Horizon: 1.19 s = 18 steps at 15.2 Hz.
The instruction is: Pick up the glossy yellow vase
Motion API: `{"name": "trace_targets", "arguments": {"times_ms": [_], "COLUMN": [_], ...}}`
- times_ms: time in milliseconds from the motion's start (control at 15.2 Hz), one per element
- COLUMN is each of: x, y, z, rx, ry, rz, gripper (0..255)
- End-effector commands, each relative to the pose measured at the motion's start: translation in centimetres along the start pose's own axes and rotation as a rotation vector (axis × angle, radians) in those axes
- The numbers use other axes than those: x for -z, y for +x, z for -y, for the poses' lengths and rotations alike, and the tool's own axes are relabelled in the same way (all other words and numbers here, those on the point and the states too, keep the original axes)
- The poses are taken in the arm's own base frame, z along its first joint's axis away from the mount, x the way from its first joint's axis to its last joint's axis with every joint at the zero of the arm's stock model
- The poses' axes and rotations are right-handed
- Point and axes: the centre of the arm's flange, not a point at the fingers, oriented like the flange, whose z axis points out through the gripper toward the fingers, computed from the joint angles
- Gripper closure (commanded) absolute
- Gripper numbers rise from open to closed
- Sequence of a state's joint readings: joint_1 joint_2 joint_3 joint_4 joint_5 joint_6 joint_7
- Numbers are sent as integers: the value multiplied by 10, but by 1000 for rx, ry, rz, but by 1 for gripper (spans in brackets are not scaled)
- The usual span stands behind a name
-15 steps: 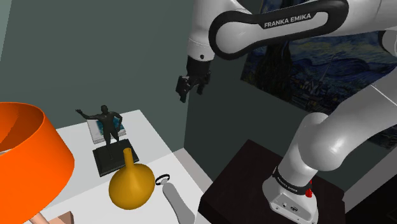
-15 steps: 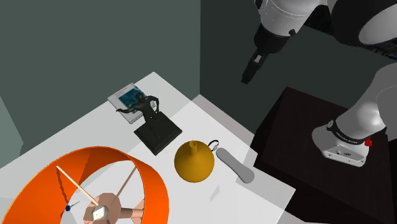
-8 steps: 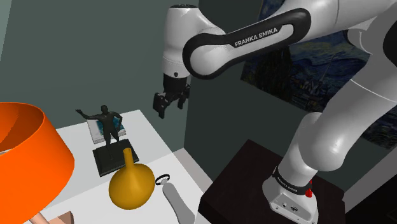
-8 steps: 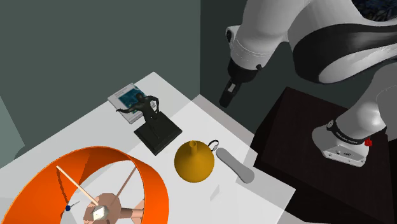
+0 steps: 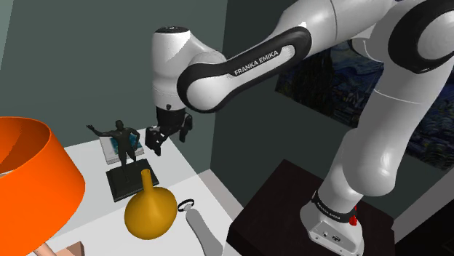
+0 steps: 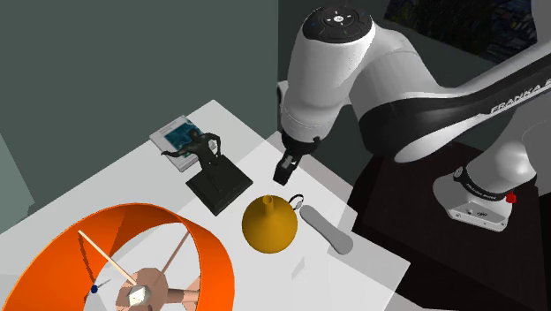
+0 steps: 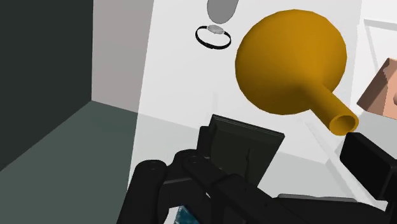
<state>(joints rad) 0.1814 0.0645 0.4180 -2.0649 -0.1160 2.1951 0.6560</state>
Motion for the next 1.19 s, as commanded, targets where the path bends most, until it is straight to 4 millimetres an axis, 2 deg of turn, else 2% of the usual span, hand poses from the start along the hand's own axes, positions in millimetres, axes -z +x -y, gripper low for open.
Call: {"name": "trace_targets", "arguments": {"times_ms": [0,330,396,858,990,1056,1122], "x": [-17,-51,-52,-92,-92,-92,-92], "y": [6,21,21,17,17,17,17], "z": [25,78,80,80,80,80,80], "rx": [6,22,23,23,23,23,23], "ry": [6,18,18,18,18,18,18], "rz": [5,18,18,18,18,18,18], "gripper": [0,0,0,0,0,255,255]}}
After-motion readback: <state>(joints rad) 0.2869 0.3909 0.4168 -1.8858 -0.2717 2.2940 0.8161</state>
